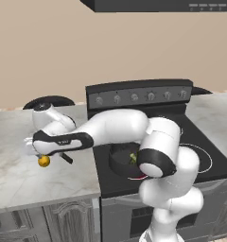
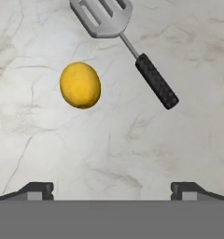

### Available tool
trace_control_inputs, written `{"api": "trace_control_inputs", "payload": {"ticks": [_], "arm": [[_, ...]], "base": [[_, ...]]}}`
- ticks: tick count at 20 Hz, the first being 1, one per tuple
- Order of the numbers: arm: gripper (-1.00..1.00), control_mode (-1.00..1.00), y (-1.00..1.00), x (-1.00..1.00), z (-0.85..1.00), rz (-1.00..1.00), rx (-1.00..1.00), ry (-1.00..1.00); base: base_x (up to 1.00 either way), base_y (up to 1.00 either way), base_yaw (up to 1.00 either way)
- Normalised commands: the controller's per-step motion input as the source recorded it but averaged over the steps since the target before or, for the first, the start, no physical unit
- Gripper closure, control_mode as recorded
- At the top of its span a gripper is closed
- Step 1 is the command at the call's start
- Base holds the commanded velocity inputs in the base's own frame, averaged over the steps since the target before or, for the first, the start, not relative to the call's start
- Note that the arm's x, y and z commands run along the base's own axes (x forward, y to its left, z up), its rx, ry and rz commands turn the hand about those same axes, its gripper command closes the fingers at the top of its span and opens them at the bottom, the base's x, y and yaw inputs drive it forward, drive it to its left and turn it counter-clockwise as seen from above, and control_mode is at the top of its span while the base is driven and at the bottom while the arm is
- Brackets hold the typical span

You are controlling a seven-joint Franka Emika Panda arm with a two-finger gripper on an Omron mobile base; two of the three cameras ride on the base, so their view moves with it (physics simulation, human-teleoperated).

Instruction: Put the broccoli and lemon in the pot. Retrieve the spatula and lightly stir the vegetables in the pot.

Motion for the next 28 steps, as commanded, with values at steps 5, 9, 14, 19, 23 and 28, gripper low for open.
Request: {"api": "trace_control_inputs", "payload": {"ticks": [5, 9, 14, 19, 23, 28], "arm": [[-1.0, -1.0, 0.09, 0.31, -0.3, -0.07, 0.0, 0.0], [-1.0, -1.0, 0.18, 0.32, -0.18, -0.07, 0.0, 0.0], [-1.0, -1.0, 0.23, 0.26, -0.17, -0.05, 0.0, 0.0], [-1.0, -1.0, 0.26, 0.29, -0.05, -0.06, 0.0, 0.0], [-1.0, -1.0, 0.15, 0.26, -0.06, -0.03, 0.0, 0.0], [-1.0, -1.0, 0.03, 0.15, -0.14, 0.0, -0.01, 0.0]], "base": [[0.0, 0.0, 0.0], [0.0, 0.0, 0.0], [0.0, 0.0, 0.0], [0.0, 0.0, 0.0], [0.0, 0.0, 0.0], [0.0, 0.0, 0.0]]}}
